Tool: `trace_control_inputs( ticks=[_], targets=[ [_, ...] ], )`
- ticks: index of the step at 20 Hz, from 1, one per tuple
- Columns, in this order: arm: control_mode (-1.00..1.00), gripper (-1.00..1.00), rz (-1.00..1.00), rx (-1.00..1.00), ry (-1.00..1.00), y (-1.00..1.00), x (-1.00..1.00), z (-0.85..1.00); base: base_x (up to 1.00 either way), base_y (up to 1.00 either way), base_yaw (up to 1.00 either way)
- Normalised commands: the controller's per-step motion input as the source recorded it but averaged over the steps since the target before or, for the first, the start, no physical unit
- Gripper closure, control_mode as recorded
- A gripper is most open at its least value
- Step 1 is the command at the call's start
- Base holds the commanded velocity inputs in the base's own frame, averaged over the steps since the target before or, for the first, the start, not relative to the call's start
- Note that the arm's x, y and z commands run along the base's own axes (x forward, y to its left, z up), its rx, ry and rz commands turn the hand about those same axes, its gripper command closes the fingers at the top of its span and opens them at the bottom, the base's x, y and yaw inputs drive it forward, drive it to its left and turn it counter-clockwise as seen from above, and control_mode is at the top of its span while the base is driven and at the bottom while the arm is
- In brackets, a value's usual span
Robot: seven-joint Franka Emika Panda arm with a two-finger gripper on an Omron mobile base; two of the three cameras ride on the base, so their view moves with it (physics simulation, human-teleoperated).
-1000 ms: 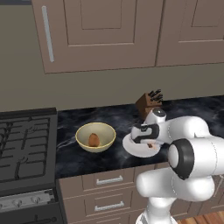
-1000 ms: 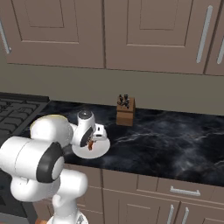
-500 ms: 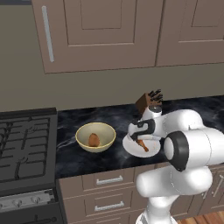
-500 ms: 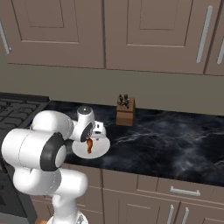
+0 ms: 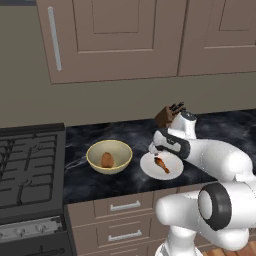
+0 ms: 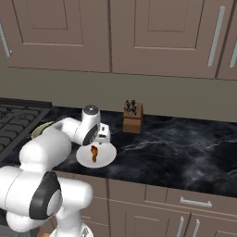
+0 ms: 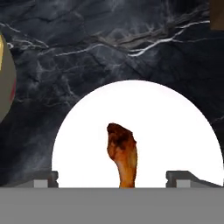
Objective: Place the chicken drumstick on the plate and place the potato on the same plate.
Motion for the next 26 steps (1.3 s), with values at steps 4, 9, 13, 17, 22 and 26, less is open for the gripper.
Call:
trace_control_inputs(
  ticks=[4, 9, 13, 17, 22, 26],
  targets=[
    [-1.0, -1.0, 0.02, 0.26, 0.06, 0.18, -0.17, 0.45, 0.0, 0.0, 0.0],
    [-1.0, -1.0, 0.0, 0.24, 0.18, 0.29, -0.03, 0.4, 0.0, 0.0, 0.0],
    [-1.0, -1.0, 0.0, 0.11, 0.15, 0.3, 0.0, 0.52, 0.0, 0.0, 0.0],
    [-1.0, -1.0, 0.0, 0.0, 0.13, 0.44, 0.0, 0.15, 0.0, 0.0, 0.0],
    [-1.0, -1.0, 0.0, -0.05, 0.01, 0.56, 0.0, -0.11, 0.0, 0.0, 0.0],
    [-1.0, -1.0, -0.01, -0.07, 0.0, 0.41, 0.0, -0.16, 0.0, 0.0, 0.0]
  ],
)
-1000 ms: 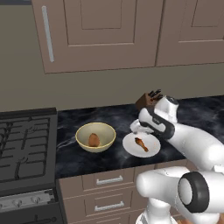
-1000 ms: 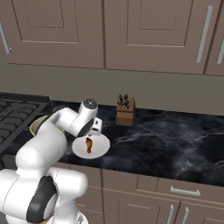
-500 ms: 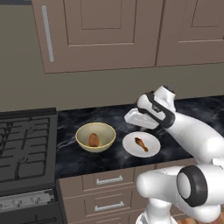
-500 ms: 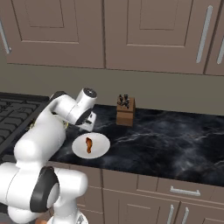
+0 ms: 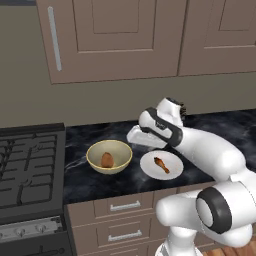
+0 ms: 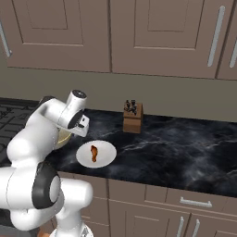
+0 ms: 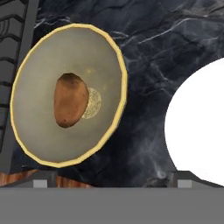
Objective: Place the chicken drumstick on the plate and place the potato on the same plate.
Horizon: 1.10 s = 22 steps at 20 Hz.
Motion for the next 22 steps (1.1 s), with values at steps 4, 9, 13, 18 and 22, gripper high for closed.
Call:
trace_control_inputs(
  ticks=[4, 9, 13, 18, 22],
  targets=[
    [-1.0, -1.0, -0.01, -0.04, 0.0, 0.18, 0.0, -0.12, 0.0, 0.0, 0.0],
    [-1.0, -1.0, 0.0, 0.0, 0.0, 0.02, 0.22, -0.21, 0.0, 0.0, 0.0],
    [-1.0, -1.0, 0.0, 0.0, 0.0, 0.02, 0.33, -0.26, 0.0, 0.0, 0.0],
    [-1.0, -1.0, 0.0, -0.01, 0.0, 0.16, 0.37, -0.17, 0.0, 0.0, 0.0],
    [-1.0, -1.0, 0.0, -0.04, 0.0, 0.24, 0.37, -0.21, 0.0, 0.0, 0.0]
  ],
)
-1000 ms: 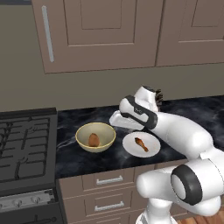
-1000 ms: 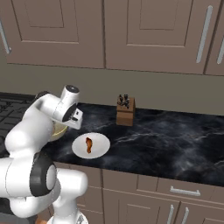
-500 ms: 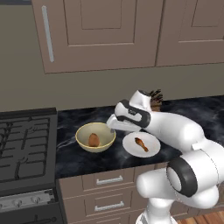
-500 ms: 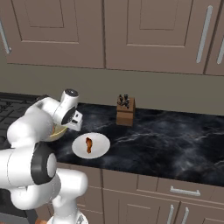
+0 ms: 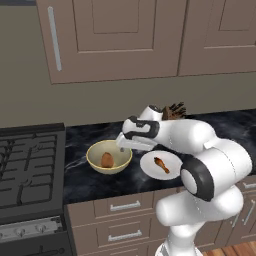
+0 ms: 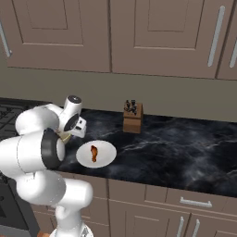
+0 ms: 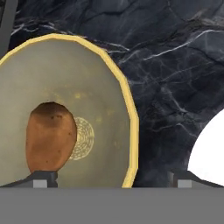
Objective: Place the chicken drumstick on the plate and place the potato on the same plate.
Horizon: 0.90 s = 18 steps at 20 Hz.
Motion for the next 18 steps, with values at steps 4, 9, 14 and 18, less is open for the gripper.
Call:
trace_control_inputs(
  ticks=[4, 9, 14, 18],
  targets=[
    [-1.0, -1.0, 0.0, -0.03, 0.0, 0.08, 0.28, -0.2, 0.0, 0.0, 0.0],
    [-1.0, -1.0, 0.0, -0.04, 0.0, 0.02, 0.17, -0.26, 0.0, 0.0, 0.0],
    [-1.0, -1.0, 0.0, -0.05, 0.0, 0.09, 0.2, -0.23, 0.0, 0.0, 0.0],
    [-1.0, -1.0, 0.0, -0.06, 0.0, 0.18, 0.23, -0.22, 0.0, 0.0, 0.0]
  ],
)
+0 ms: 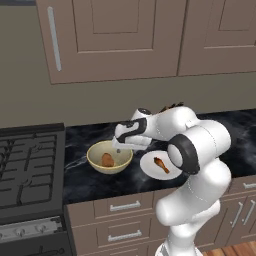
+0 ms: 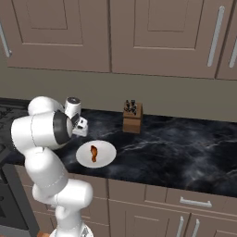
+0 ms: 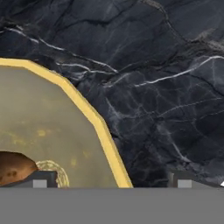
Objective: Place the chicken drumstick on the plate and place the potato on the same plate.
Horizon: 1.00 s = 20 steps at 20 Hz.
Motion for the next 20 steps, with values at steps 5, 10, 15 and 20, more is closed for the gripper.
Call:
trace_control_inputs(
  ticks=[5, 10, 15, 20],
  targets=[
    [-1.0, 1.0, 0.0, -0.08, 0.02, 0.28, 0.17, -0.18, 0.0, 0.0, 0.0],
    [-1.0, 1.0, 0.0, -0.11, 0.06, 0.41, 0.06, -0.11, 0.0, 0.0, 0.0],
    [-1.0, 1.0, 0.0, -0.05, 0.05, 0.12, 0.0, -0.13, 0.0, 0.0, 0.0],
    [-1.0, 1.0, -0.01, 0.0, 0.01, 0.0, -0.12, -0.09, 0.0, 0.0, 0.0]
  ],
)
